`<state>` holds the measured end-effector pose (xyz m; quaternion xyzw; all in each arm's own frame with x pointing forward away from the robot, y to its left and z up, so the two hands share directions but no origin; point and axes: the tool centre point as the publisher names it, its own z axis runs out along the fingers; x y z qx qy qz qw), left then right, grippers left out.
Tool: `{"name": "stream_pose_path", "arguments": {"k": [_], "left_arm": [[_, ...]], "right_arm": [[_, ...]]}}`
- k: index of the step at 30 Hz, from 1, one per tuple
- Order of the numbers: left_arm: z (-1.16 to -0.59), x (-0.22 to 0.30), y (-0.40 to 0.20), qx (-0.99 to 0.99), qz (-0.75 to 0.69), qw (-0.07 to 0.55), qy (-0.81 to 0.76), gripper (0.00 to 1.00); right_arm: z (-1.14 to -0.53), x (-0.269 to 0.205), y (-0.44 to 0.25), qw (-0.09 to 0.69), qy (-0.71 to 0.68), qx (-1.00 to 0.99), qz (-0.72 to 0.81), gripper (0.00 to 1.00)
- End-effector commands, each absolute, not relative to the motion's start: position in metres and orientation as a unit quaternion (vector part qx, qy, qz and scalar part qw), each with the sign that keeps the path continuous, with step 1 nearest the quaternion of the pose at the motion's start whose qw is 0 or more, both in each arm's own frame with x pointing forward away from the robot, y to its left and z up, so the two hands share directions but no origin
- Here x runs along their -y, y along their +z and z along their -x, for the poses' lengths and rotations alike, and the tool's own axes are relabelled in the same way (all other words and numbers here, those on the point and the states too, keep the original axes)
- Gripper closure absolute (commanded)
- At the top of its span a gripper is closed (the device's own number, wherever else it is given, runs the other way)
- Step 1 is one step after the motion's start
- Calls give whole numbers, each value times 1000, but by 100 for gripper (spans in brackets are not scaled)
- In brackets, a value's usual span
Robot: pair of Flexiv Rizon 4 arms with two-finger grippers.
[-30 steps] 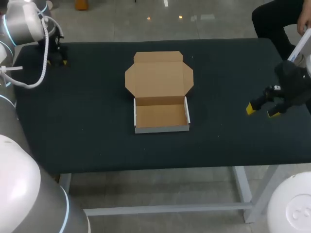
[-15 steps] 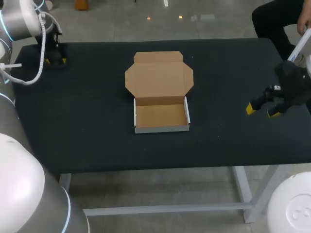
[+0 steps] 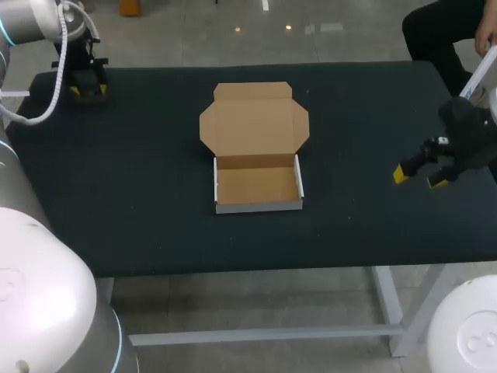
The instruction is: Assemble the packaging by folding the flat box into shape, placing the metal phone stand inside, and closing the box properly
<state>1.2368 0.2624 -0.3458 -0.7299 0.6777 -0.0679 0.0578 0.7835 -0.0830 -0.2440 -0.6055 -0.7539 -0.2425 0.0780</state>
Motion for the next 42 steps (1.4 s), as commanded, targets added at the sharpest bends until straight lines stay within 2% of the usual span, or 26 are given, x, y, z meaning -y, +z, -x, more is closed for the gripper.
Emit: {"name": "stream_pose_path", "arguments": {"k": [1, 12, 17, 24, 42], "left_arm": [[-1192, -252, -319, -673, 728, 93, -89, 100], [-1149, -238, -299, -678, 723, 93, -95, 100], [-1130, -228, -288, -686, 715, 91, -100, 100], [-1104, -211, -276, -695, 707, 87, -101, 100], [-1047, -163, -248, -696, 704, 98, -100, 100]], "right_arm": [[-781, 81, -241, 78, -265, 770, 576, 0], [-784, 75, -236, 29, -345, 865, 364, 0], [-789, 79, -241, 11, -330, 894, 301, 0], [-795, 78, -258, -16, -291, 923, 252, 0], [-805, 76, -268, -27, -291, 931, 218, 0]]}}
